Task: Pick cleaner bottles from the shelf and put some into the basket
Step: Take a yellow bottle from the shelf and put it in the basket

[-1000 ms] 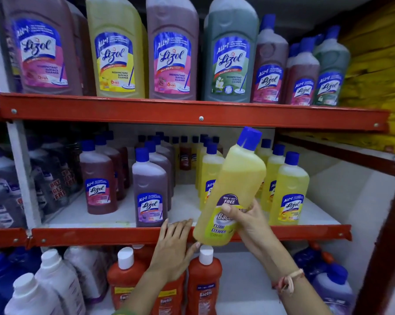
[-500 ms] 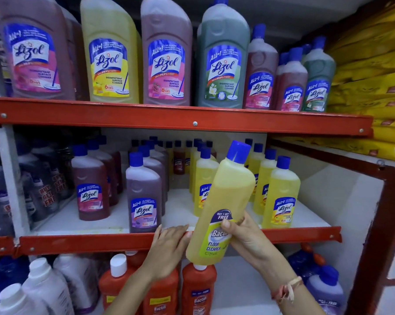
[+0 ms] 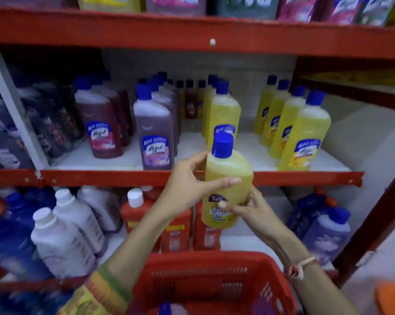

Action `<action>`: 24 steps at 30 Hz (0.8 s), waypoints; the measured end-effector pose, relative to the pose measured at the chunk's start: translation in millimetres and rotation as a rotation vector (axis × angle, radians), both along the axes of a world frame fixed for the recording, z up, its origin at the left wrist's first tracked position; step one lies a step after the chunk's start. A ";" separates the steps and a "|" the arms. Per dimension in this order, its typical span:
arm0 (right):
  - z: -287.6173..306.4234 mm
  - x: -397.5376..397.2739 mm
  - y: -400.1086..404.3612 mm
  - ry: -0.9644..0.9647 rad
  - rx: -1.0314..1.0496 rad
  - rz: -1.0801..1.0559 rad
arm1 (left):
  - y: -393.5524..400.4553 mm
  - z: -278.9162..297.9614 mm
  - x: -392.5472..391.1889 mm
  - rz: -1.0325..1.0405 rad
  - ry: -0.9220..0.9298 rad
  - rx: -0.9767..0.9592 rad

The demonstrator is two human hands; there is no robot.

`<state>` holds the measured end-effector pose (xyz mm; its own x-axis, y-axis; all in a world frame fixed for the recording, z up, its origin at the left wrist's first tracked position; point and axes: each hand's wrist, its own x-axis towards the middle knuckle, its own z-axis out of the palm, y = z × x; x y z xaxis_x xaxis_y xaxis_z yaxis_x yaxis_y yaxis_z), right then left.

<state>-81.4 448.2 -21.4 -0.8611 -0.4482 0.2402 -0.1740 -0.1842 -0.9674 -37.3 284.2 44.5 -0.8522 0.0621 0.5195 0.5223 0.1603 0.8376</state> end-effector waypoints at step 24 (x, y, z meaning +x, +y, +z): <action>-260.4 93.1 55.8 -0.243 0.858 -0.052 | 36.8 -297.7 83.0 0.080 -0.733 -0.226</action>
<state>11.8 504.0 -281.8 -0.8686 -0.3491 -0.3515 0.0653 0.6226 -0.7798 45.6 321.0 -253.2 -0.9801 0.0235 -0.1972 -0.1735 0.3822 0.9077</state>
